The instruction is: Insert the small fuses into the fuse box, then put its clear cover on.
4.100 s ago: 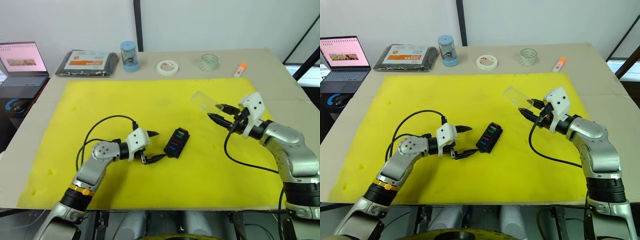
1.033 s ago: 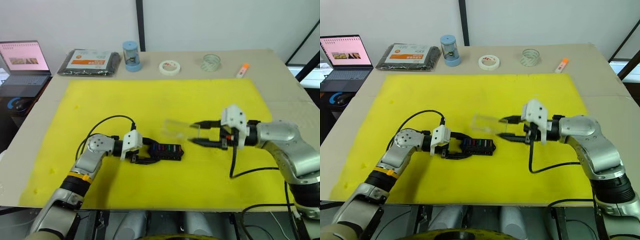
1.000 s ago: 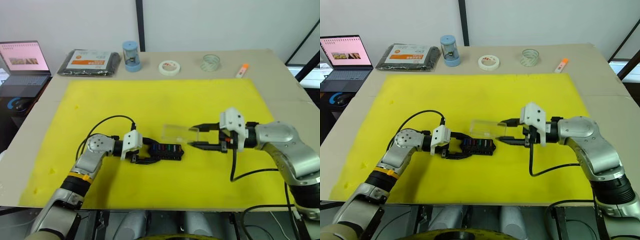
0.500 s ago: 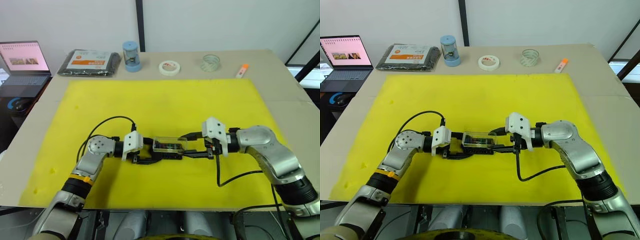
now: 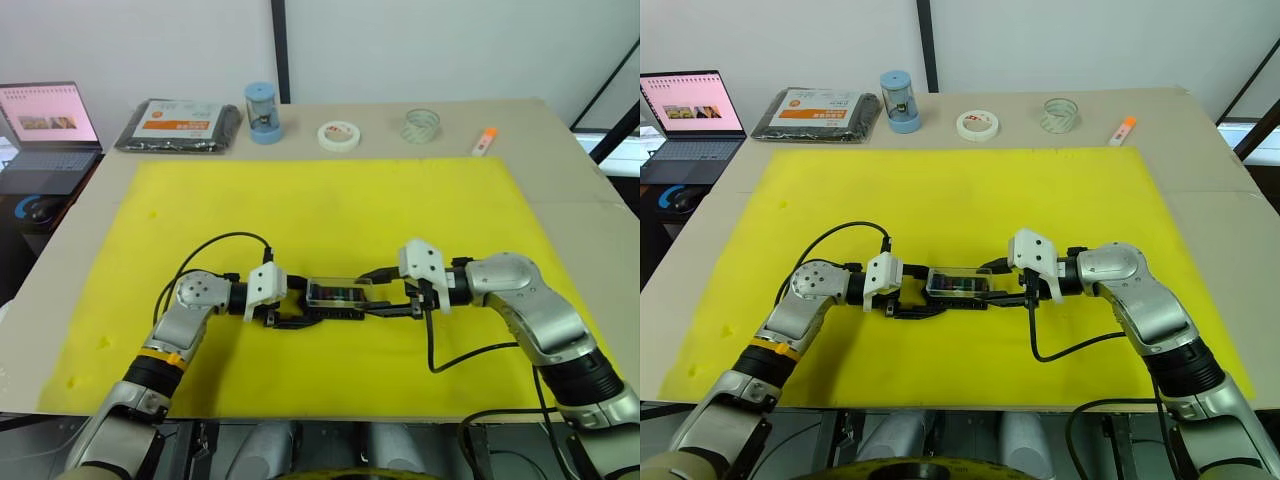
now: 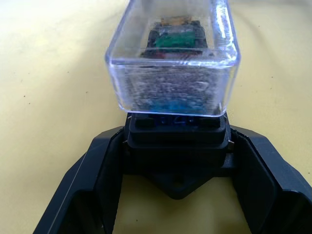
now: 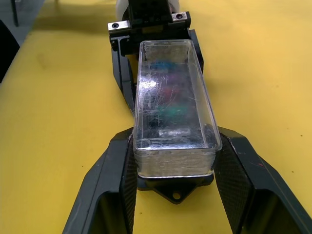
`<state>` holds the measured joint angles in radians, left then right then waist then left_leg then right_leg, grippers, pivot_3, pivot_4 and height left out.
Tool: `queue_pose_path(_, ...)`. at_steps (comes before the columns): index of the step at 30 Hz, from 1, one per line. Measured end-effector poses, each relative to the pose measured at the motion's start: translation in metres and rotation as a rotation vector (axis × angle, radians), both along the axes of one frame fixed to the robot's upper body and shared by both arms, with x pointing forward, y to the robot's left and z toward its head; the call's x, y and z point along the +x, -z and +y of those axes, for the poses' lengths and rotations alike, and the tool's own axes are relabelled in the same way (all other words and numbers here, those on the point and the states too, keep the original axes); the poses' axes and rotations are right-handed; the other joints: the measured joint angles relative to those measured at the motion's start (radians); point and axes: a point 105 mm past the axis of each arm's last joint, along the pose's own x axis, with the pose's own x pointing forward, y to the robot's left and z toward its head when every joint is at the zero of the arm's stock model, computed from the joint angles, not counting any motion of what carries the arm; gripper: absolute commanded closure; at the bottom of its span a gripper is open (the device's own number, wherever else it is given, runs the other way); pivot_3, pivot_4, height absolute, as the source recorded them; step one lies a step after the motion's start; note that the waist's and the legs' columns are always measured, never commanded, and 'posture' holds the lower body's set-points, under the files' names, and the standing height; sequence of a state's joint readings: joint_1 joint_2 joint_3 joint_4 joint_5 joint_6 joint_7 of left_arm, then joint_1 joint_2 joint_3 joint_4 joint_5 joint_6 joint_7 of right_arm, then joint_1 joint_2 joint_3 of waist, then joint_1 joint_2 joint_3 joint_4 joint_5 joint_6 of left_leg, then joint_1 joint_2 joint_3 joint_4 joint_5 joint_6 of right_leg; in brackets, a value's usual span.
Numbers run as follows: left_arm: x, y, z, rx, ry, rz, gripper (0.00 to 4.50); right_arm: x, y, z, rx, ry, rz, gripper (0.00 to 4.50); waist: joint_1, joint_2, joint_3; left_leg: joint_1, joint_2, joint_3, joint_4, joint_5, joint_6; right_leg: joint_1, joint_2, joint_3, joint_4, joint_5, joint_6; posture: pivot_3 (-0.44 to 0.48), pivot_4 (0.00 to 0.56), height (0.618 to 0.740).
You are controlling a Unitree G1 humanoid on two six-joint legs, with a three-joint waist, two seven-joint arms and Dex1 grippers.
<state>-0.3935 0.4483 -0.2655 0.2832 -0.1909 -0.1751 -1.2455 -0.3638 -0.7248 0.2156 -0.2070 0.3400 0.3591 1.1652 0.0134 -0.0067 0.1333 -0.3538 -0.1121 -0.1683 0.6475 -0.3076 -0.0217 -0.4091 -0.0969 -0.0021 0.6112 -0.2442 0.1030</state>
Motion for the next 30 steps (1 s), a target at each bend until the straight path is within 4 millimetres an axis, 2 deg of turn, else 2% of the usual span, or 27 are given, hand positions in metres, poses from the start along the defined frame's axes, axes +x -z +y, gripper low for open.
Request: queue_pose_path(30,-0.0006,0.0006,0.0006,0.007,-0.012,0.016,1.75,0.0076,-0.0002,0.0017,-0.007,-0.017,0.013,2.64,-0.001,0.000,0.000,0.000,0.000,0.000,0.000,0.000,0.000,0.000,0.000,0.000,0.000,0.000,0.000,0.000,0.150,0.740)
